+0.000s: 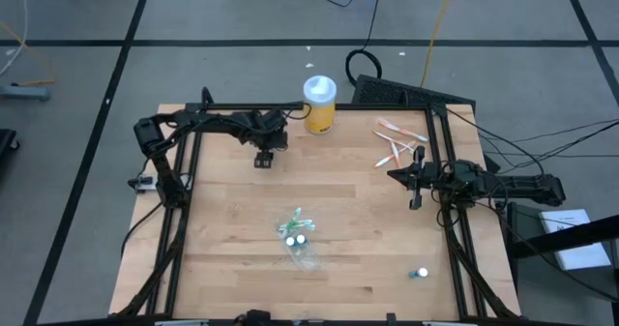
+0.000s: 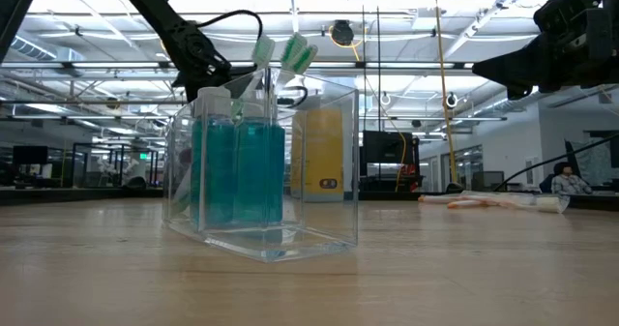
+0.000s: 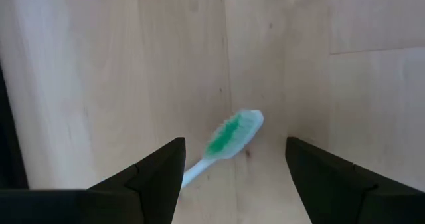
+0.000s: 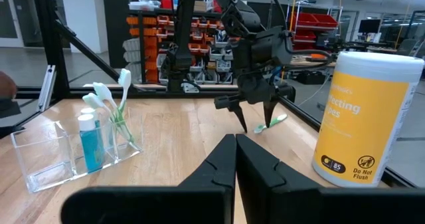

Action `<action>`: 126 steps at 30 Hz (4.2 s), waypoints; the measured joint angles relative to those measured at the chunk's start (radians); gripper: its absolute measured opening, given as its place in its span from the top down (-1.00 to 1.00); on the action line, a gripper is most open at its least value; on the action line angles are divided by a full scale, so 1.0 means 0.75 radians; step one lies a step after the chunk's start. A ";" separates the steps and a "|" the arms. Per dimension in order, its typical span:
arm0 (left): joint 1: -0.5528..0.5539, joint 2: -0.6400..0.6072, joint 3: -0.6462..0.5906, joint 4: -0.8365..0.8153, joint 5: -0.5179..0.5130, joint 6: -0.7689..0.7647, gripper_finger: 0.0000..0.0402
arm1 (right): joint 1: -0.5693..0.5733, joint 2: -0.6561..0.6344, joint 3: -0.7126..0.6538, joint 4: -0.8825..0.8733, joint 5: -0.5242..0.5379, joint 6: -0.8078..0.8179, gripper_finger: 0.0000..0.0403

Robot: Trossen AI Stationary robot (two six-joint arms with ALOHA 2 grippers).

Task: Pick & Place toothbrushing station
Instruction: Put the green toothbrush into the transparent organizer

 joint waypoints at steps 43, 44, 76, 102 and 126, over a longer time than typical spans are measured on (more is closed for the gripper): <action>0.068 0.010 -0.005 0.288 0.148 -0.553 0.57 | 0.000 0.000 0.000 0.000 0.000 0.000 0.98; 0.067 0.004 -0.005 0.311 0.149 -0.581 0.59 | 0.000 0.000 -0.001 0.000 0.000 0.000 0.98; 0.125 0.049 -0.001 0.334 0.283 -0.399 0.04 | 0.000 0.000 0.000 0.000 -0.001 0.000 0.98; 0.141 0.049 -0.002 0.427 0.238 -0.509 0.96 | 0.000 0.000 0.000 0.000 0.000 0.000 0.98; 0.042 -0.286 -0.003 0.535 0.440 -0.682 1.00 | 0.000 0.000 0.000 0.000 0.000 0.000 0.98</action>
